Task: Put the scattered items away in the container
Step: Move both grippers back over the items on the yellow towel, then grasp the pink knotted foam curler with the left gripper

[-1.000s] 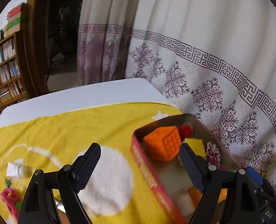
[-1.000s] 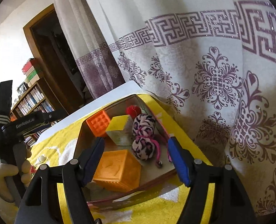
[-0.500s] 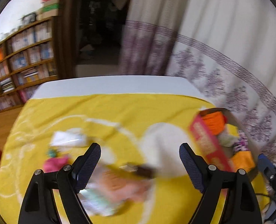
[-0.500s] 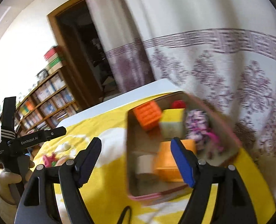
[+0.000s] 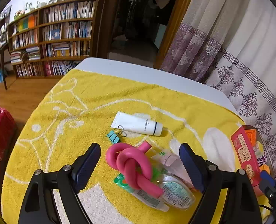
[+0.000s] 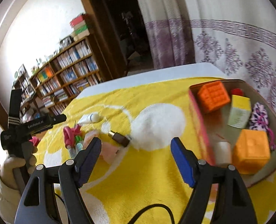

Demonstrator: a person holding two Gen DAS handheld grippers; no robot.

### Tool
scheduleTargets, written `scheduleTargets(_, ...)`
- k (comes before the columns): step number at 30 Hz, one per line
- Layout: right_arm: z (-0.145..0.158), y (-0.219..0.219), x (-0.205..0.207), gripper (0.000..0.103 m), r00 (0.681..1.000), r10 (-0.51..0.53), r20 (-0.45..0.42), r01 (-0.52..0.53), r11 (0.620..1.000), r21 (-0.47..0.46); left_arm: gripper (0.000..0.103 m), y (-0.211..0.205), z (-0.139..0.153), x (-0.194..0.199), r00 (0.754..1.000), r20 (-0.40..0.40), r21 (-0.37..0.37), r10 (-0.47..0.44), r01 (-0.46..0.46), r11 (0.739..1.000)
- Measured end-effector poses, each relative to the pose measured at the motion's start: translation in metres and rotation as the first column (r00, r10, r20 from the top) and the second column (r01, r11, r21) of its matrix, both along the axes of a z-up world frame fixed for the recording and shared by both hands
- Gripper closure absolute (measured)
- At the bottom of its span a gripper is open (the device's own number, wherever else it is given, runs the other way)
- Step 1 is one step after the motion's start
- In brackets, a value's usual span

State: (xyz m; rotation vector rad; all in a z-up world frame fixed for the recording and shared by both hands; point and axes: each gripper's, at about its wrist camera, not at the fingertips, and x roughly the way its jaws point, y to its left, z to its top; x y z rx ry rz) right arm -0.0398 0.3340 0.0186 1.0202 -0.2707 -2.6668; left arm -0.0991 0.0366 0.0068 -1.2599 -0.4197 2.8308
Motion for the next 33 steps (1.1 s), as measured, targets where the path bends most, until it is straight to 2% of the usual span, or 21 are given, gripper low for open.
scheduleTargets(4,-0.006,-0.009,-0.012,0.023,1.000,0.008,0.023,-0.008,1.000,0.007,0.015,-0.010,-0.008,-0.002,1.000,0.011,0.011,0.020,-0.020,1.000)
scheduleTargets(9,-0.015,-0.017,-0.022,0.023,0.999,-0.008,0.033,0.008,1.000,0.023,0.015,-0.009,-0.025,-0.010,0.998,0.063,0.007,0.026,-0.026,1.000)
scheduleTargets(15,-0.028,-0.019,-0.029,0.023,0.999,-0.006,0.051,0.004,1.000,0.028,0.015,0.003,-0.041,-0.017,0.995,0.099,-0.043,0.013,-0.009,0.999)
scheduleTargets(20,-0.033,-0.019,-0.030,0.023,0.999,0.010,0.052,-0.011,1.000,0.018,0.015,0.000,-0.047,-0.017,0.996,0.087,-0.058,0.028,-0.023,0.998)
scheduleTargets(21,-0.035,-0.019,-0.030,0.023,0.998,0.014,0.055,-0.015,1.000,0.013,0.020,-0.001,-0.047,-0.017,0.996,0.089,-0.057,0.031,-0.026,0.998)
scheduleTargets(22,-0.036,-0.020,-0.030,0.023,0.998,0.017,0.058,-0.018,1.000,0.009,0.041,-0.002,-0.048,-0.016,0.996,0.087,-0.049,0.028,-0.023,0.999)
scheduleTargets(23,-0.037,-0.020,-0.031,0.023,0.998,0.020,0.061,-0.021,1.000,0.007,0.049,-0.003,-0.048,-0.016,0.995,0.096,-0.027,0.016,-0.014,1.000)
scheduleTargets(25,-0.039,-0.021,-0.030,0.023,0.997,0.029,0.065,-0.029,1.000,0.005,0.054,-0.007,-0.045,-0.013,0.996,0.085,-0.006,0.021,-0.021,1.000)
scheduleTargets(33,-0.046,-0.023,-0.031,0.023,0.996,0.041,0.077,-0.041,0.999,-0.004,0.054,-0.031,-0.024,0.001,0.997,0.007,0.033,0.076,-0.076,0.997)
